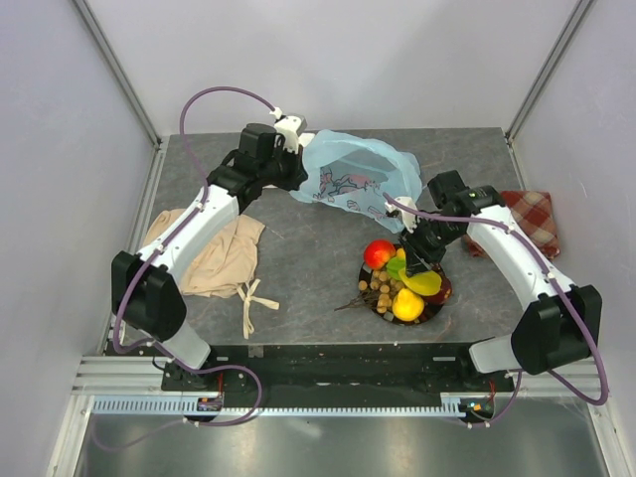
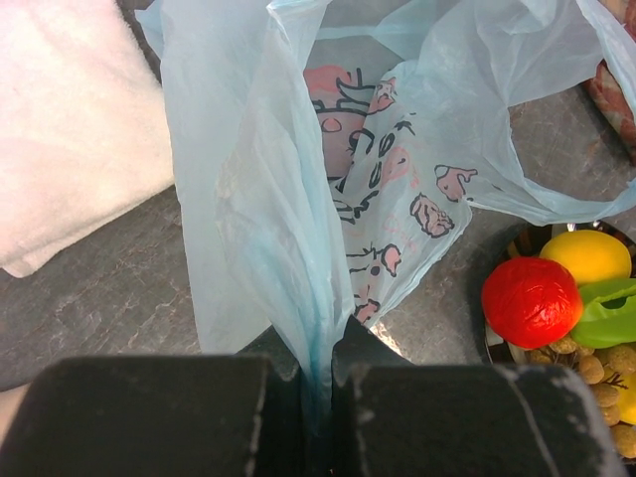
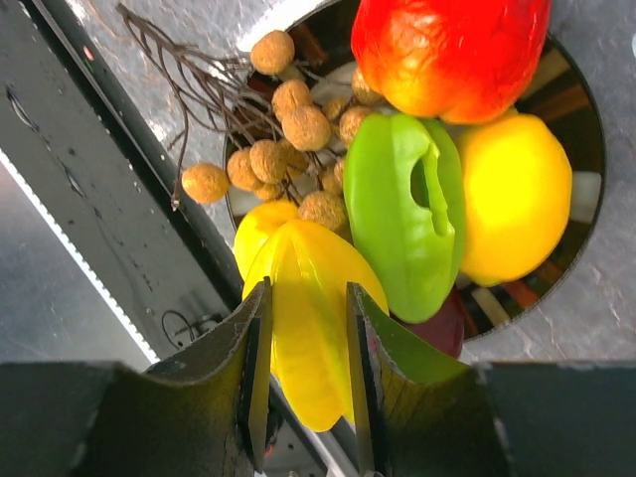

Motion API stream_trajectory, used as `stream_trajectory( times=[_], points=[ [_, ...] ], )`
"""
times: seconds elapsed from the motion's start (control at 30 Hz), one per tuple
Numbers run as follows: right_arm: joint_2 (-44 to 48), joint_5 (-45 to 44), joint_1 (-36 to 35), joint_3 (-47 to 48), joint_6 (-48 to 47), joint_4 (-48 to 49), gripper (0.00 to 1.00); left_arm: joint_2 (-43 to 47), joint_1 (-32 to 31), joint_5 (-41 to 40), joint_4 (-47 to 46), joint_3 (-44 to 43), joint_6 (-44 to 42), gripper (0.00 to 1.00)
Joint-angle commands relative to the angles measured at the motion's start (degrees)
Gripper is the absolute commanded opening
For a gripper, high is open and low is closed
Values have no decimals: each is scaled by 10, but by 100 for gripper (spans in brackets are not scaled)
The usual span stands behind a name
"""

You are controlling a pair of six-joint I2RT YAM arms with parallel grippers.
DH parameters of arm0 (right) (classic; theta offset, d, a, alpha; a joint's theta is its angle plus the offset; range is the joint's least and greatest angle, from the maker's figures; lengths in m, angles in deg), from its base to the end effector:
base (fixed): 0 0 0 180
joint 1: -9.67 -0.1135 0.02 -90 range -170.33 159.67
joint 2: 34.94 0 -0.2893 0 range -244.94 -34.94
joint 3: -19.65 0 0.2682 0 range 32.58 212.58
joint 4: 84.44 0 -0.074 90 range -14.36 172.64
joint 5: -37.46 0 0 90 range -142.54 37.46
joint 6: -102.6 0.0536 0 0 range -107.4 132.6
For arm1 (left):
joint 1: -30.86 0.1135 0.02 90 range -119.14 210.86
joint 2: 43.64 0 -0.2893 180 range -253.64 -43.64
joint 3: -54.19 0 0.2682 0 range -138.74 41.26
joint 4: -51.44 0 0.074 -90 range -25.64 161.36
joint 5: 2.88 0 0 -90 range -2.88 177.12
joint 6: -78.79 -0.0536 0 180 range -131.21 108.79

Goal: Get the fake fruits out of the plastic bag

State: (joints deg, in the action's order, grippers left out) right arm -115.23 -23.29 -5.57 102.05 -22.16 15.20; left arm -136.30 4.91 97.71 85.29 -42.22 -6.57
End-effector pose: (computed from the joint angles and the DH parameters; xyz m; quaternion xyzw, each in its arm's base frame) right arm 0.2477 0.0946 0.2903 -0.4302 0.8614 0.2307 0.1402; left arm 0.3649 -0.1886 0.3565 0.2048 0.8394 -0.2083 0.4584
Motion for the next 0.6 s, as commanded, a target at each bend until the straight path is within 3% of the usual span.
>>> stream_trajectory(
  times=[0.0,0.33,0.53,0.57],
  points=[
    [16,41,1,-20,15,47,34,29,1,-7,-11,4,-24,2],
    [-3,36,1,-18,-6,57,38,23,1,-5,-12,6,-24,2],
    [0,27,2,-16,-12,38,50,18,1,0,-12,4,-20,2],
    [1,20,1,-14,-12,35,56,17,0,0,-13,4,-20,2]
  ],
)
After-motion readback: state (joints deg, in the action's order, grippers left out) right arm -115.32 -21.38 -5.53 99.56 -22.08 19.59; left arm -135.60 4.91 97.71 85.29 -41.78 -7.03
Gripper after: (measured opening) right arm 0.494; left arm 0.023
